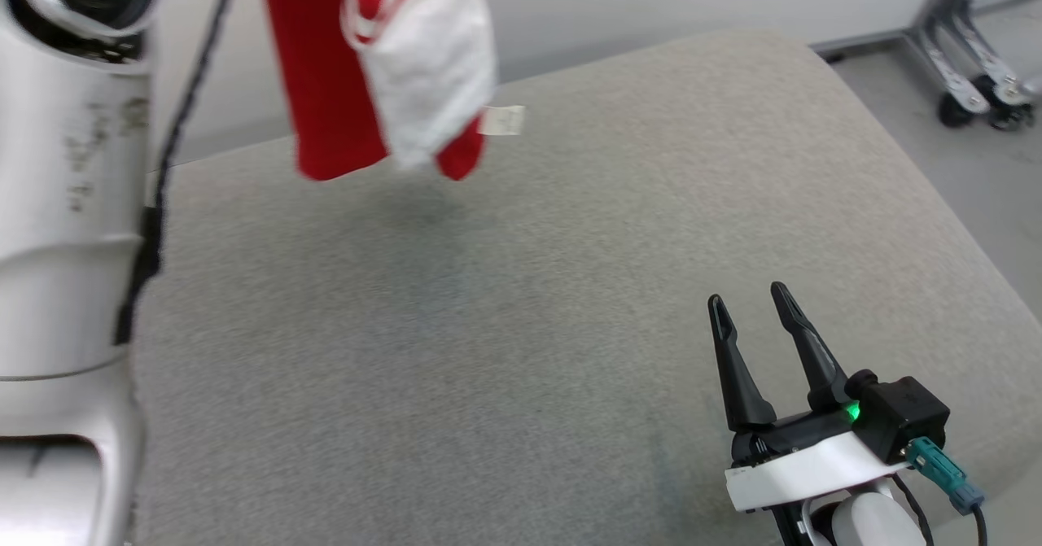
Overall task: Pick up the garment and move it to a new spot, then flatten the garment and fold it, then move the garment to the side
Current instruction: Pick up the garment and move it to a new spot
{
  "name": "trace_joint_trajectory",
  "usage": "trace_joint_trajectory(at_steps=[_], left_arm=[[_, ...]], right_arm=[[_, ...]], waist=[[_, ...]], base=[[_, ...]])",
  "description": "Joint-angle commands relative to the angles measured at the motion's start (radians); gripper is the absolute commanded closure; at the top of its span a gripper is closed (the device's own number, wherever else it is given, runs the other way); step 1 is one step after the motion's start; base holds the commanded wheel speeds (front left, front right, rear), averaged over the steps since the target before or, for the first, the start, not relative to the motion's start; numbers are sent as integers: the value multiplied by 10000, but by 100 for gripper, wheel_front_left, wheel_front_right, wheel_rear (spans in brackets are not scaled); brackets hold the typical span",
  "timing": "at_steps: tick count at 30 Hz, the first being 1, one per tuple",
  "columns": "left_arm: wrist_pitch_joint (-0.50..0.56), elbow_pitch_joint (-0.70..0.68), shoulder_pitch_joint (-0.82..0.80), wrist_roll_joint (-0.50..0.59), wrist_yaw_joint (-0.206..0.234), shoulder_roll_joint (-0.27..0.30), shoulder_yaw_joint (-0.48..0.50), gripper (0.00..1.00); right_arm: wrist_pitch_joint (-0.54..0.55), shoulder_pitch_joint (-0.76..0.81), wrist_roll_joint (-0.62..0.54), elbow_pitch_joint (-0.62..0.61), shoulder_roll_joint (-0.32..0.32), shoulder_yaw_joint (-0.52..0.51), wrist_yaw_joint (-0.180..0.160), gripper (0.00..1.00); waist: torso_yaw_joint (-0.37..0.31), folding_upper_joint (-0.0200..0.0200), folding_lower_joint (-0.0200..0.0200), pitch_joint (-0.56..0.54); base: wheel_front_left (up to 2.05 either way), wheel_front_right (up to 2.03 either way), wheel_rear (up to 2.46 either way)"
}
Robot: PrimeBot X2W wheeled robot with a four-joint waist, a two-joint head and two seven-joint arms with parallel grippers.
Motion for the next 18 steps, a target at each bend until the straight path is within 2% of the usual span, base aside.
trace_joint_trajectory(at_steps=[1,4,7,11,18], left_arm=[[-128,80,25,-71,14,-212,-102,100],[-557,150,652,191,-64,-588,-518,100],[-1200,70,1933,432,-189,-900,-1077,100],[-2093,394,4347,317,-448,-1201,-1833,100],[-3997,1160,7390,150,-850,-977,-2873,100]], right_arm=[[-7,11,82,-32,-4,-8,-4,0],[-7,-90,181,-125,-2,22,-4,0],[-7,-190,281,-198,-6,-66,-4,0],[-7,-309,320,-256,-4,-177,-4,0],[-7,-429,125,-289,-6,-383,-4,0]], waist=[[-819,0,0,398],[-1043,0,0,715],[-1135,0,0,1009],[-1078,0,0,1394],[-674,0,0,1753]], base=[[0,0,0],[0,0,0],[0,0,0],[0,0,0],[0,0,0]])
